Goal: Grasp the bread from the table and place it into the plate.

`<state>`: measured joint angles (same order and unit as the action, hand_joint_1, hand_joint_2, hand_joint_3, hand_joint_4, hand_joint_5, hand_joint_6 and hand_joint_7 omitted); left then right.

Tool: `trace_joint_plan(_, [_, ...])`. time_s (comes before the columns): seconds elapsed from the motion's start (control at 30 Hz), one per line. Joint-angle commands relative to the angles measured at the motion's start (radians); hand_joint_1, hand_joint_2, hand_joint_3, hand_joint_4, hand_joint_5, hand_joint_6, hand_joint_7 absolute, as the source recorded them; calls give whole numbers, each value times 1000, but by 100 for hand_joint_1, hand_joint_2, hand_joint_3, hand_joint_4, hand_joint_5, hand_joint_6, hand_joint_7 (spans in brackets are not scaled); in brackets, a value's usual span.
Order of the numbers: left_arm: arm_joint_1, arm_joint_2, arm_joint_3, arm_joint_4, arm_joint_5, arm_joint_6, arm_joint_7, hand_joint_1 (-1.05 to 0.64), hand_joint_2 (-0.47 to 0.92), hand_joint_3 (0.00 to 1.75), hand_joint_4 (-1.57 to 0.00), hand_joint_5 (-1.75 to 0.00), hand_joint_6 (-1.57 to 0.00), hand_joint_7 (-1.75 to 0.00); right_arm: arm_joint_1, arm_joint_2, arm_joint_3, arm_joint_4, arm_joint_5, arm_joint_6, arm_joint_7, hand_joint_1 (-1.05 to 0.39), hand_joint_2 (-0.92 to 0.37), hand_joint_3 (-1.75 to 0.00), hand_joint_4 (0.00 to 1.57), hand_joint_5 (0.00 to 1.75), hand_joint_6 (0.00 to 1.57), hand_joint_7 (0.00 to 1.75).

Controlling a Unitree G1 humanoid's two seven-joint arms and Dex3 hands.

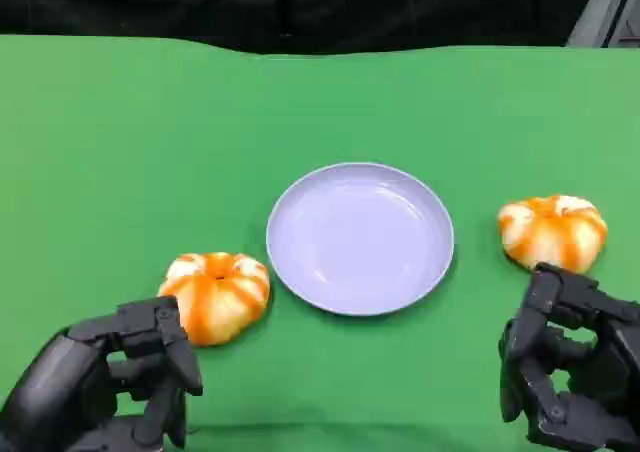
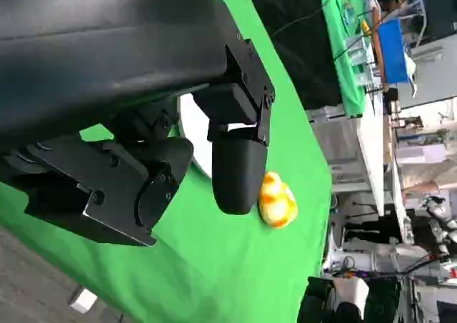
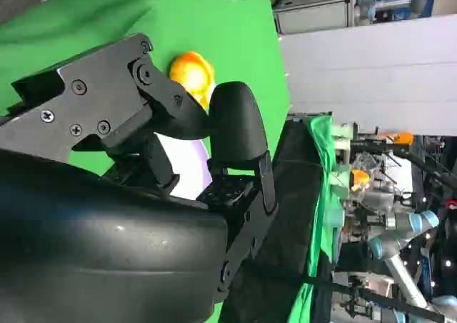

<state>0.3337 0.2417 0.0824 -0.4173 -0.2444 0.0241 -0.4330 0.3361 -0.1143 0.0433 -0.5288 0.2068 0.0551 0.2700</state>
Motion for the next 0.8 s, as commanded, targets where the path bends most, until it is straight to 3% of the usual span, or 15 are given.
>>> trace_joint_plan(0.03, [10,24,0,-7,16,-11,-4,24,57,130,-86,-175,-79,-160,-2,-10,-6,2,2,-3,-2,-9,-65,-108,84,175,67,167])
trace_joint_plan(0.8, [13,29,-3,-11,19,4,-3,25,54,132,-85,-175,-81,-156,-2,-12,-4,1,-1,-2,-3,-7,-65,-109,84,175,66,167])
